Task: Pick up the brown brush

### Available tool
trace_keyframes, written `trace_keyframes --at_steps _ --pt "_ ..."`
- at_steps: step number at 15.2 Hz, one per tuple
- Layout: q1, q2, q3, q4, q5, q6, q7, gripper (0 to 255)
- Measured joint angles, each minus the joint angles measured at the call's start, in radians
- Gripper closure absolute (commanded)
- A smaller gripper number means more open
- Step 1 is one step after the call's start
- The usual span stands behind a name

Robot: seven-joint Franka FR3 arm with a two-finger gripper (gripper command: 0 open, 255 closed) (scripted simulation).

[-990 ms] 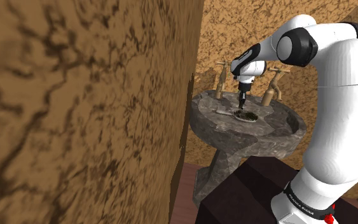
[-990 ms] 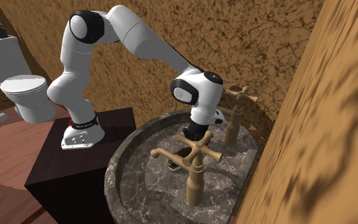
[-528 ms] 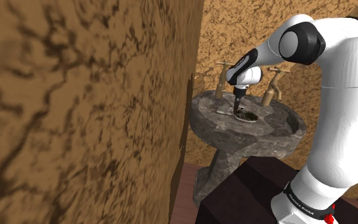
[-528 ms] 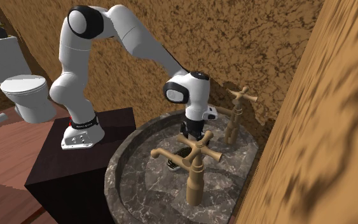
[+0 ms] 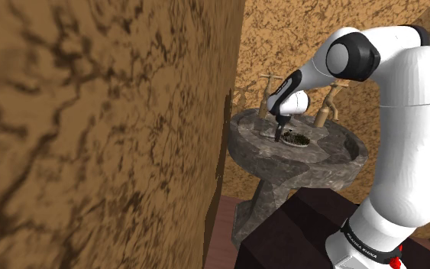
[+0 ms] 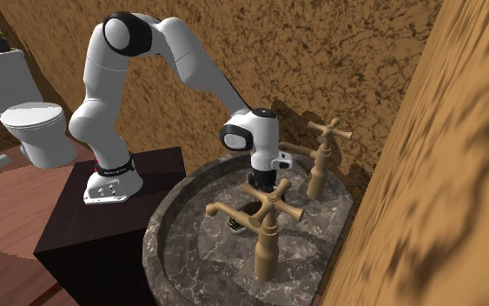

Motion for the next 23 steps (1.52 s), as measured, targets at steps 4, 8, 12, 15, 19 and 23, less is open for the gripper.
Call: trace_keyframes --at_steps 4,8,12,15,19,23 --pt "-0.004 0.013 0.009 0.002 0.010 0.007 -0.004 255" --pt "-0.004 0.011 0.010 0.000 0.010 0.011 -0.006 255" --pt "-0.005 0.012 0.011 0.003 0.011 0.011 -0.006 255" --pt "0.003 -0.004 0.000 -0.001 -0.001 -0.002 0.002 255" --pt "0.019 -0.046 -0.022 0.000 -0.027 -0.043 0.018 255" --pt "0.033 -0.087 -0.040 0.000 -0.052 -0.082 0.031 255"
